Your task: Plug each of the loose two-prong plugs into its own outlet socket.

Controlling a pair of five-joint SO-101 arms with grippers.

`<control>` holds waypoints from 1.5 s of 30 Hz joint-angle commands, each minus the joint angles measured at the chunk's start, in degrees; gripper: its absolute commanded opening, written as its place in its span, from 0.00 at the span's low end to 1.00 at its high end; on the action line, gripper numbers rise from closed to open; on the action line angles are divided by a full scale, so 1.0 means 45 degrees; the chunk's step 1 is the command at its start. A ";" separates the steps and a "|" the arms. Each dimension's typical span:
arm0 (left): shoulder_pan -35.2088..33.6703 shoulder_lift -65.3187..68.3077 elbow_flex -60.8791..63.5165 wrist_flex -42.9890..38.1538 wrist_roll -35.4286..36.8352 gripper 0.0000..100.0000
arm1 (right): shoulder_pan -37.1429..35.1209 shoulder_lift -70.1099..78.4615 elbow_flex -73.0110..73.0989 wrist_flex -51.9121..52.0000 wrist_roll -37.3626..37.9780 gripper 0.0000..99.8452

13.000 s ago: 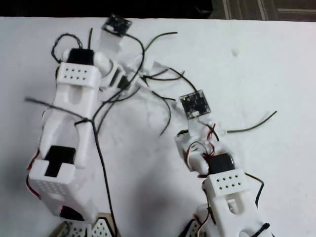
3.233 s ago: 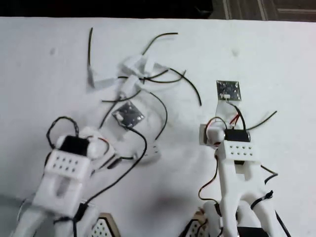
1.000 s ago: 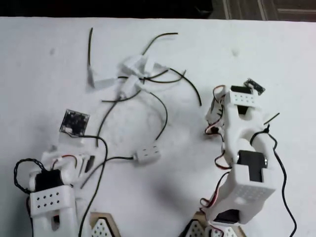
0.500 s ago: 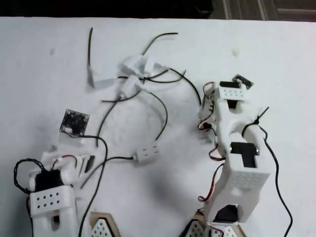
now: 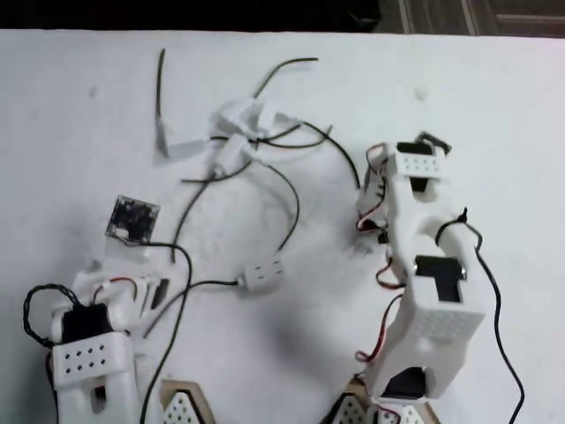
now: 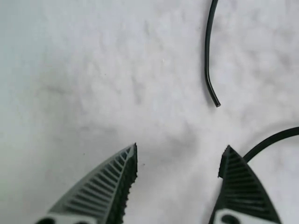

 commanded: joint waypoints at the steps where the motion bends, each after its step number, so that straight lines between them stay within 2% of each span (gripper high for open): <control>1: -0.0088 -0.0186 0.0000 -0.0176 -0.0098 0.28 | 0.0107 -0.1748 -0.0410 0.0596 0.1817 0.02; 6: -0.0088 -0.0186 0.0020 -0.0176 -0.0098 0.28 | -0.0811 -0.2979 -0.0410 0.1221 0.4357 0.02; 13: -0.0127 -0.0186 0.0039 -0.0176 -0.0098 0.28 | -0.3292 -0.3702 -0.0410 0.2471 0.9827 0.02; 18: -0.0127 -0.0186 0.0156 -0.0176 -0.0117 0.28 | -0.4581 -0.3116 -0.0391 0.2452 1.1780 0.02; 21: -0.0127 -0.0186 0.0156 -0.0176 -0.0117 0.28 | -0.5128 -0.2667 -0.0488 0.2471 1.2054 0.04; 26: -0.0127 -0.0186 0.0176 -0.0195 -0.0137 0.28 | -0.6046 -0.2999 -0.0488 0.3761 1.1643 0.15; 30: -0.0127 -0.0186 0.0195 -0.0195 -0.0137 0.28 | -0.6300 -0.3917 -0.0449 0.4874 1.1604 0.14; 34: -0.0127 -0.0186 0.0195 -0.0195 -0.0137 0.28 | -0.6007 -0.4757 0.0469 0.4972 1.1604 0.14; 45: -0.0127 -0.0186 0.0195 -0.0195 -0.0137 0.28 | -0.6144 -0.4894 0.4044 0.1045 1.1643 0.14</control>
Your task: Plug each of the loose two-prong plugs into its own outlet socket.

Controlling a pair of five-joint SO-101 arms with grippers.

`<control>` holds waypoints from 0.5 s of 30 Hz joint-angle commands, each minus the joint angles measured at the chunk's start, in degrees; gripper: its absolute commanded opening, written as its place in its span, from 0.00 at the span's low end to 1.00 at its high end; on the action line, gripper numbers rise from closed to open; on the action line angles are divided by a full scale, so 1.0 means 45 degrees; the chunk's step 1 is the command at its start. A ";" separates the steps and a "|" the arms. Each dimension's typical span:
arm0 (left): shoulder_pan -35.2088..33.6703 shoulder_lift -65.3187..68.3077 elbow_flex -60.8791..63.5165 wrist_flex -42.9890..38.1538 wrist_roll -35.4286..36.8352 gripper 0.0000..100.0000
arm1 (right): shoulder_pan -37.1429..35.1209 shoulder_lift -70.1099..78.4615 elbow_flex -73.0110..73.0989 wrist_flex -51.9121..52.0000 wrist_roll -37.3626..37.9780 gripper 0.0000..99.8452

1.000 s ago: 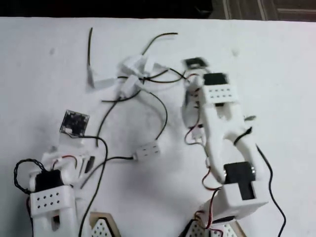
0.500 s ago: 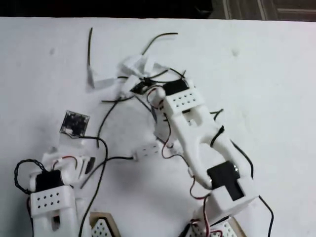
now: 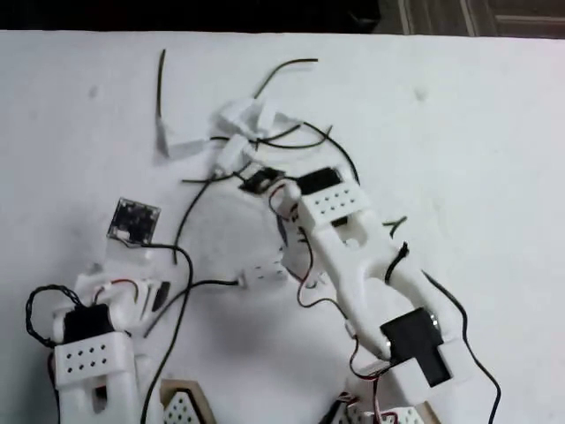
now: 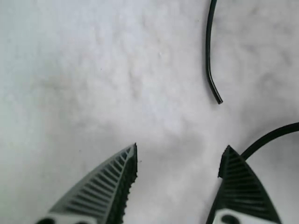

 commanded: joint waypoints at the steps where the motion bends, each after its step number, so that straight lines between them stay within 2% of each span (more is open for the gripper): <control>1: -0.0107 -0.0186 -0.0039 -0.0195 -0.0137 0.28 | -0.0166 -0.0654 0.0449 -0.1026 -0.0020 0.14; 8: -0.0107 -0.0186 -0.0020 -0.0352 -0.0137 0.28 | -0.1436 -0.0576 0.1250 -0.1807 0.0313 0.15; 15: -0.0107 -0.0186 -0.0020 -0.0352 -0.0137 0.28 | -0.0850 0.0068 0.1270 -0.2335 0.0527 0.15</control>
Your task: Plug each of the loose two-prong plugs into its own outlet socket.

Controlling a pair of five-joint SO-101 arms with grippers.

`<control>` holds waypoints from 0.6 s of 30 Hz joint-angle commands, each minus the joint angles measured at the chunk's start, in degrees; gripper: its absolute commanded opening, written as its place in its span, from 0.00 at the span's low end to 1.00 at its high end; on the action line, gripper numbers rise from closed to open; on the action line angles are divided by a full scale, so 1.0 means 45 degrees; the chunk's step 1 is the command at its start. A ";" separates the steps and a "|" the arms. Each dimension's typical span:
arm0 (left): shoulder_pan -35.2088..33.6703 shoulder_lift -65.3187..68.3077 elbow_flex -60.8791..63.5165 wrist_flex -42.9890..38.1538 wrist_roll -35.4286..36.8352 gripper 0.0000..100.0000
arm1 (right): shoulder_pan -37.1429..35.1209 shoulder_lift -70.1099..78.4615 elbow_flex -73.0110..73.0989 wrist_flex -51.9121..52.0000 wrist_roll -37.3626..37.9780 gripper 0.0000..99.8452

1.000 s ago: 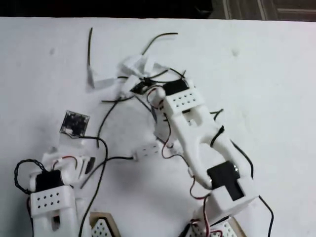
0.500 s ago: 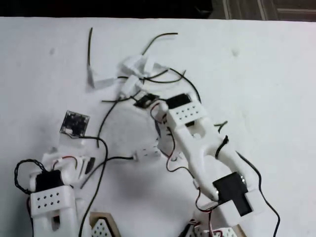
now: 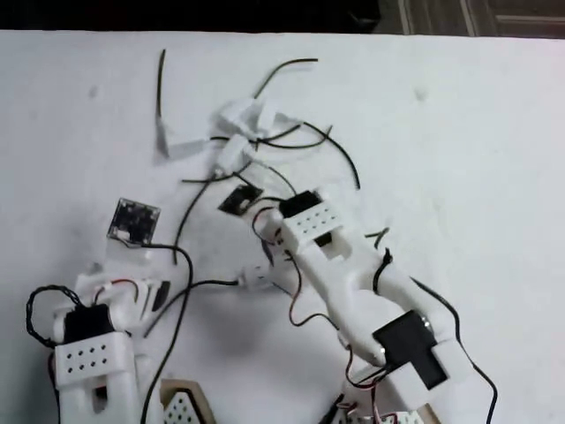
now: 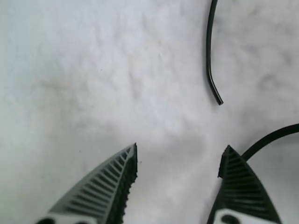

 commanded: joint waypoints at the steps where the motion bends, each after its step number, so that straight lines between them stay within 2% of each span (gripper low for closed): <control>1: -0.0107 -0.0186 -0.0078 -0.0234 -0.0137 0.28 | 0.0576 0.0322 -0.0078 -0.0342 0.0547 0.15; 6: -0.0107 -0.0186 -0.0078 -0.0234 -0.0137 0.28 | 0.1495 0.1319 -0.0137 -0.1162 0.0996 0.15; 18: -0.0107 -0.0186 -0.0078 -0.0234 -0.0137 0.28 | 0.1670 0.1436 -0.1055 -0.1182 0.1016 0.15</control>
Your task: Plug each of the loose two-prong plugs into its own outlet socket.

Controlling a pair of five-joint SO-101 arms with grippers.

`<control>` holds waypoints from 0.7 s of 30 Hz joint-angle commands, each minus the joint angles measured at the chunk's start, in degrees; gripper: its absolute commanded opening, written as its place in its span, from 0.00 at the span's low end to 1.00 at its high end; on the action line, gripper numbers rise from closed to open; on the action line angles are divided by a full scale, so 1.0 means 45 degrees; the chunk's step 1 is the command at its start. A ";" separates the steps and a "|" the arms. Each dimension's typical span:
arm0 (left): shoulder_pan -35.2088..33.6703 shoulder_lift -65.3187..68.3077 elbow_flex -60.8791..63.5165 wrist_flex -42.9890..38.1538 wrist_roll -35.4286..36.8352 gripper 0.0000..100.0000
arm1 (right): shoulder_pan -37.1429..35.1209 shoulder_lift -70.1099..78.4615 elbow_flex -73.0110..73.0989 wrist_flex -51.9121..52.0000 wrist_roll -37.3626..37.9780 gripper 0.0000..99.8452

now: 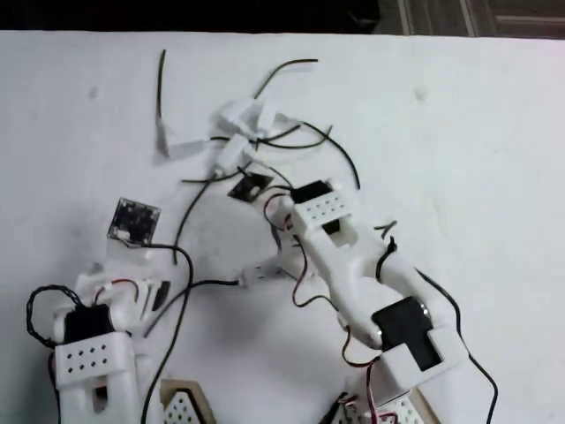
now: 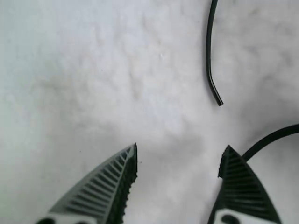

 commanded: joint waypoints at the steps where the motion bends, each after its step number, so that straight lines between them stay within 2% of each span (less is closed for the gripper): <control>1: -0.0107 -0.0147 -0.0078 -0.0234 -0.0137 0.28 | 0.0205 0.0068 -0.0274 -0.0264 0.0137 0.15; 10: -0.0107 -0.0147 -0.0078 -0.0215 -0.0137 0.28 | 0.0635 0.1358 -0.0625 -0.0303 0.0156 0.15; 17: -0.0107 -0.0147 -0.0078 -0.0215 -0.0137 0.28 | 0.1358 0.1827 -0.1035 -0.0322 0.1270 0.14; 21: -0.0107 -0.0147 -0.0078 -0.0215 -0.0137 0.28 | 0.1651 0.1768 -0.1074 -0.0322 0.1856 0.07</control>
